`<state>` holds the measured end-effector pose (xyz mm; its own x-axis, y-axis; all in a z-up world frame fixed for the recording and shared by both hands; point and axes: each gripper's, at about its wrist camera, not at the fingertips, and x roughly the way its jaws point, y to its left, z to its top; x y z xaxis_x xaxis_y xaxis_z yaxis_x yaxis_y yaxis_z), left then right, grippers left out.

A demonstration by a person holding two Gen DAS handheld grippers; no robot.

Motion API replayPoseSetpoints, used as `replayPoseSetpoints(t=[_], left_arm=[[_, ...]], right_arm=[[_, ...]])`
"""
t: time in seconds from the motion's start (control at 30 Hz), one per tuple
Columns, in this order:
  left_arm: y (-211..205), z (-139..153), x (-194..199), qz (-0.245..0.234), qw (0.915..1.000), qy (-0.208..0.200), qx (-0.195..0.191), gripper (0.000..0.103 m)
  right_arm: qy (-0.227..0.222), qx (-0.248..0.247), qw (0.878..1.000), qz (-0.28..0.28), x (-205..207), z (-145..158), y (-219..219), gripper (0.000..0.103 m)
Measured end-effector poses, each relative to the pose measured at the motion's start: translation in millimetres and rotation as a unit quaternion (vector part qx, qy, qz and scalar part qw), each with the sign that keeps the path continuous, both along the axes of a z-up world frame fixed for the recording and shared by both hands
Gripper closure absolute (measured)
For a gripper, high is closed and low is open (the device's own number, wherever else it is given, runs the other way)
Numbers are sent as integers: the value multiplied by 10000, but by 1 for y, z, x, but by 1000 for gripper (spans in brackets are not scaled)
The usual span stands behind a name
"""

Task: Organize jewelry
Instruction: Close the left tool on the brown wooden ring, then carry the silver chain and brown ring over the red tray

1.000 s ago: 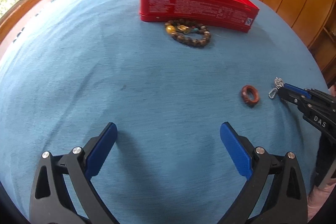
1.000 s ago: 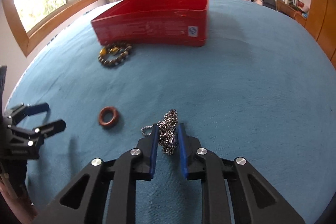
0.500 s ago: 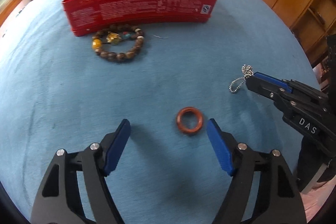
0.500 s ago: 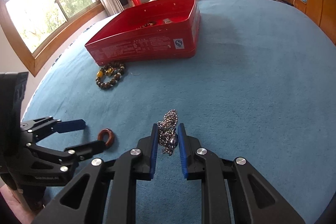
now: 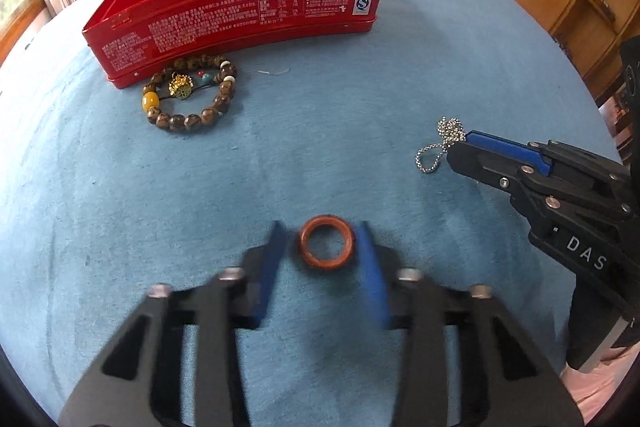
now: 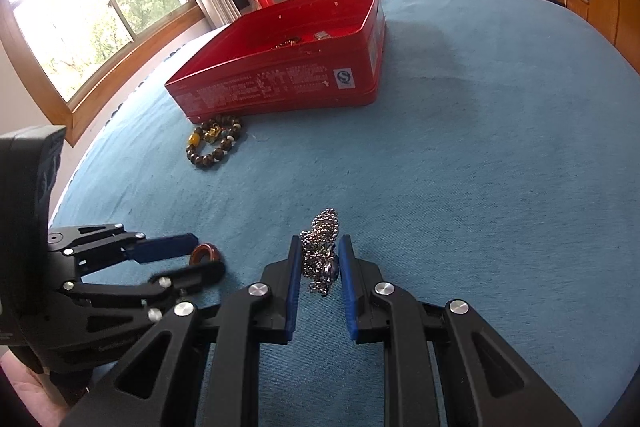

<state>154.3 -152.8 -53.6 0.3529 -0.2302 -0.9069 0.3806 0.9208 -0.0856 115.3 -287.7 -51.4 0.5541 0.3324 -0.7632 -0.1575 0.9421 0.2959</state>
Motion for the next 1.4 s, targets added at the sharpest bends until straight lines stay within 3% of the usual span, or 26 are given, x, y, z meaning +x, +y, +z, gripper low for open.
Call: replayPoseSetpoints(t=[0.37, 0.7, 1.17, 1.4], left_arm=[[17, 8, -5, 12, 9995, -24, -304, 75], [44, 32, -12, 176, 9984, -248, -481, 75], [71, 59, -4, 388, 9963, -577, -504, 75], [83, 58, 7, 479, 9963, -546, -461, 75]], right_arm=[[47, 72, 10000, -3, 2, -2, -1, 85], [-14, 254, 9996, 114, -1, 10, 3, 85], [-154, 67, 9995, 253, 4, 37, 24, 85], [-84, -11, 9996, 286, 18, 38, 34, 85]])
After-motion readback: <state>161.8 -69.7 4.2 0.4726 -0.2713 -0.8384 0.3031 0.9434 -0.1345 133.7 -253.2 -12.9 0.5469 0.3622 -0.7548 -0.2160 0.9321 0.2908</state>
